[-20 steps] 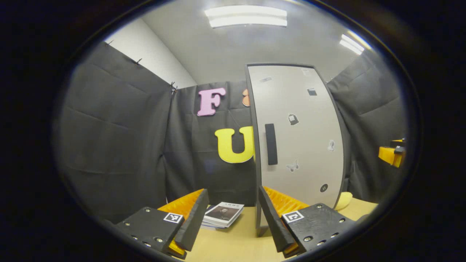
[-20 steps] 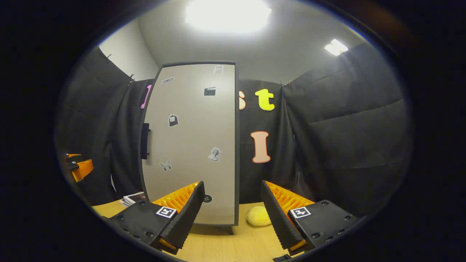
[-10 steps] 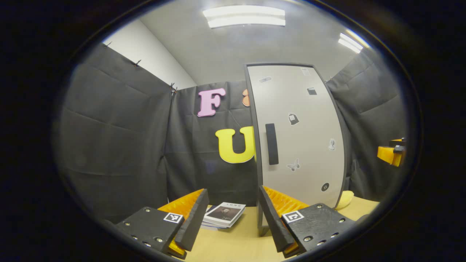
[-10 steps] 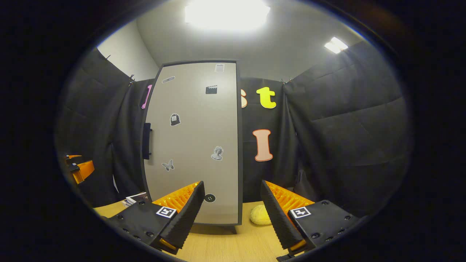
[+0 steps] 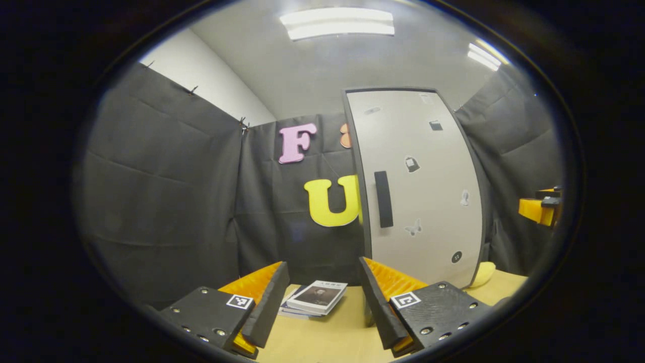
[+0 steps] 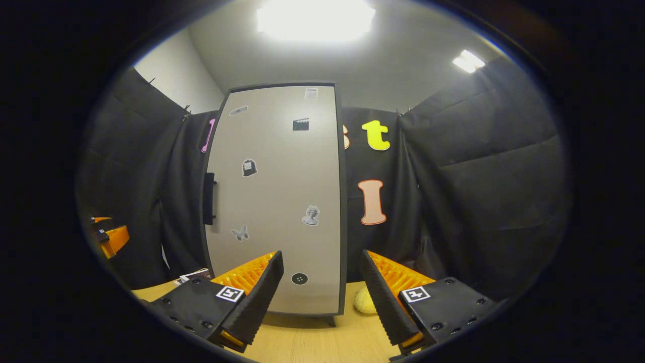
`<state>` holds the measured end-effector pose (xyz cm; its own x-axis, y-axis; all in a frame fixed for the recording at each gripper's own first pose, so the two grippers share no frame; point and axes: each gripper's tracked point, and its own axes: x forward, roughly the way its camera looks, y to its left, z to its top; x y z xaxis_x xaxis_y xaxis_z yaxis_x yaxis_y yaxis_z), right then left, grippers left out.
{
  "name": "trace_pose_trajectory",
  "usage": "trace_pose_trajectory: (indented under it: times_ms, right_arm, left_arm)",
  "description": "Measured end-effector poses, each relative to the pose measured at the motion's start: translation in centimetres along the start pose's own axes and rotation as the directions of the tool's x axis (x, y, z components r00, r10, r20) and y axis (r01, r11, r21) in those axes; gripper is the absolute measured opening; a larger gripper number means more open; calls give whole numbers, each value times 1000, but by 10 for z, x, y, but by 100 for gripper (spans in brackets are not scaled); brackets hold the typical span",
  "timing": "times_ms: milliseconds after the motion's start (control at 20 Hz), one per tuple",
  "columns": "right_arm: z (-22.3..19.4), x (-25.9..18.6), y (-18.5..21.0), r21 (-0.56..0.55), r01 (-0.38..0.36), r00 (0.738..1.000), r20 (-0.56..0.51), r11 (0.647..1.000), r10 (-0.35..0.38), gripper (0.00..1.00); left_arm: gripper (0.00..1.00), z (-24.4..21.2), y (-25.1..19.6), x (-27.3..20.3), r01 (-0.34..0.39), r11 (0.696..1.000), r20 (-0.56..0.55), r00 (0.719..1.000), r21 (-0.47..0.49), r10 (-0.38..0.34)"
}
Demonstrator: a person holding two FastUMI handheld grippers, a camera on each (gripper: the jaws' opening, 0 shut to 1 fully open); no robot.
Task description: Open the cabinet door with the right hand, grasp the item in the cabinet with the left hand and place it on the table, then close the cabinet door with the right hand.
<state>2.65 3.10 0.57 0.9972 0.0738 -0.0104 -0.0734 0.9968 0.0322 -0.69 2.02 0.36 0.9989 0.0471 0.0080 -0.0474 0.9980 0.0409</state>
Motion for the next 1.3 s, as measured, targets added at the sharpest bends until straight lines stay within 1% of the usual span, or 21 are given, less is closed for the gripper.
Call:
trace_pose_trajectory:
  times_ms: [150, 350, 550, 850, 1300]
  right_arm:
    - [6, 10, 18, 19, -47, 999, -6, 999, 47, 98]
    - [18, 27, 45, 7, -110, 994, 3, 994, 110, 96]
    - [28, 47, 72, 14, -166, 986, 3, 986, 165, 98]
    - [39, 76, 114, 33, -222, 975, -4, 974, 223, 97]
    - [53, 104, 183, 22, -294, 956, 14, 956, 294, 97]
  left_arm:
    - [83, -2, 10, -3, -19, 1000, -1, 1000, 9, 19]
    - [83, -5, 28, -8, -54, 998, -7, 998, 18, 55]
    - [83, -11, 50, -16, -94, 995, -17, 995, 29, 95]
    - [83, -19, 85, -26, -148, 987, -34, 988, 57, 150]
    - [83, -46, 140, -45, -222, 972, -96, 969, 81, 229]
